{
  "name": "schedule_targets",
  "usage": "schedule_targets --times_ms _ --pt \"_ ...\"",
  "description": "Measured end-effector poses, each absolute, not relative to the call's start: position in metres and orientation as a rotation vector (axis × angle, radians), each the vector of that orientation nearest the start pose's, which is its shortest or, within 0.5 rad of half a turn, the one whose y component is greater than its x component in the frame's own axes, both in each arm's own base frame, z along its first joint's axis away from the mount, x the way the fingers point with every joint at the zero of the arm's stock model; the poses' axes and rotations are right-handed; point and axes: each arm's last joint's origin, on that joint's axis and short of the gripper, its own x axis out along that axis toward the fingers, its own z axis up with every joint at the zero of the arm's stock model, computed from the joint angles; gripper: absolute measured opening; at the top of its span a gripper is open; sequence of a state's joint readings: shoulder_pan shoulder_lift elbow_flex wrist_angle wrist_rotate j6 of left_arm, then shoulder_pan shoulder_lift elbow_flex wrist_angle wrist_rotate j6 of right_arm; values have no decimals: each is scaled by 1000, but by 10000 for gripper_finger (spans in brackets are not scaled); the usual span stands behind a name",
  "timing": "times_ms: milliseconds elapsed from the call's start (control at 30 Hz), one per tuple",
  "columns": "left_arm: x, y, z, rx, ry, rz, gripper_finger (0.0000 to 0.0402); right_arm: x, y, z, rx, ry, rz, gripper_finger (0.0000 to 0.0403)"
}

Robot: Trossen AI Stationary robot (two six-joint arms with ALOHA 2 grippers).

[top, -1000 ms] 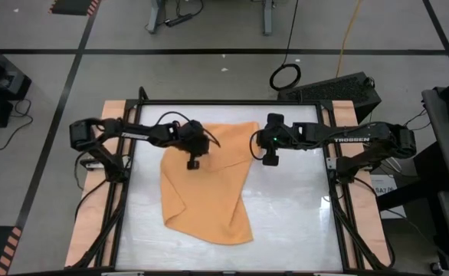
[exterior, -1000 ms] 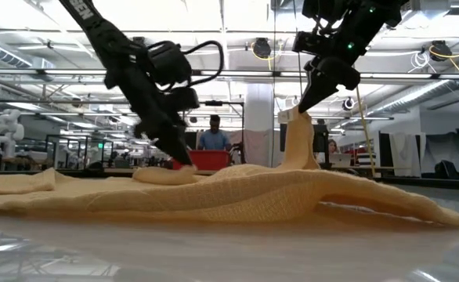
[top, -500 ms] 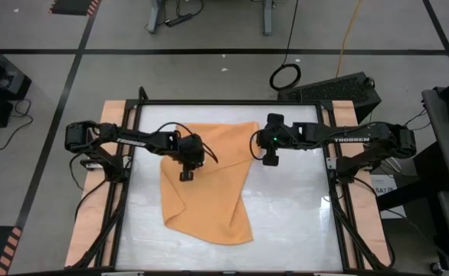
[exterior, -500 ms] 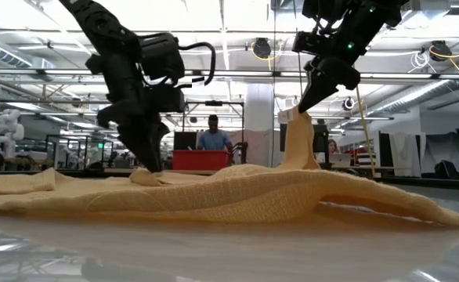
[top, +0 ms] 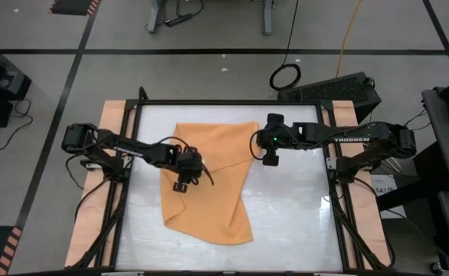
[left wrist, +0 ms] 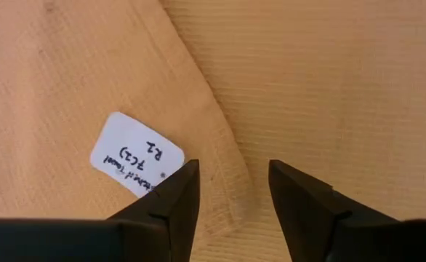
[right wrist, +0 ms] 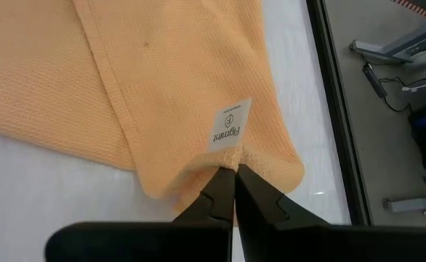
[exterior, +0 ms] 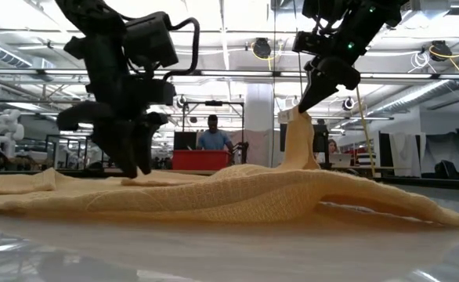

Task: Roll towel
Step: Roll the yellow towel

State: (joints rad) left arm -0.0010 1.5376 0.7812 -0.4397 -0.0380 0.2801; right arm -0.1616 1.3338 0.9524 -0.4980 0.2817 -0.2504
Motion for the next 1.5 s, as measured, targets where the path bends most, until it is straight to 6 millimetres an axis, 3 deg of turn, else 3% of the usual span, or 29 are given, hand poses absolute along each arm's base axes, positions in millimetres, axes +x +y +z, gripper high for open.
schedule_targets --times_ms 433,1033,1200,1500 --pt "255 -7 150 405 1312 -118 171 264 -51 251 -283 933 -302 0" --pt "268 -7 142 543 1243 -67 169 264 -51 252 -284 925 -303 0" --pt "275 -2 146 561 1179 3 141 265 -51 252 -283 924 -303 0" --pt "273 25 146 484 1209 122 88 264 -51 251 -283 925 -303 0"
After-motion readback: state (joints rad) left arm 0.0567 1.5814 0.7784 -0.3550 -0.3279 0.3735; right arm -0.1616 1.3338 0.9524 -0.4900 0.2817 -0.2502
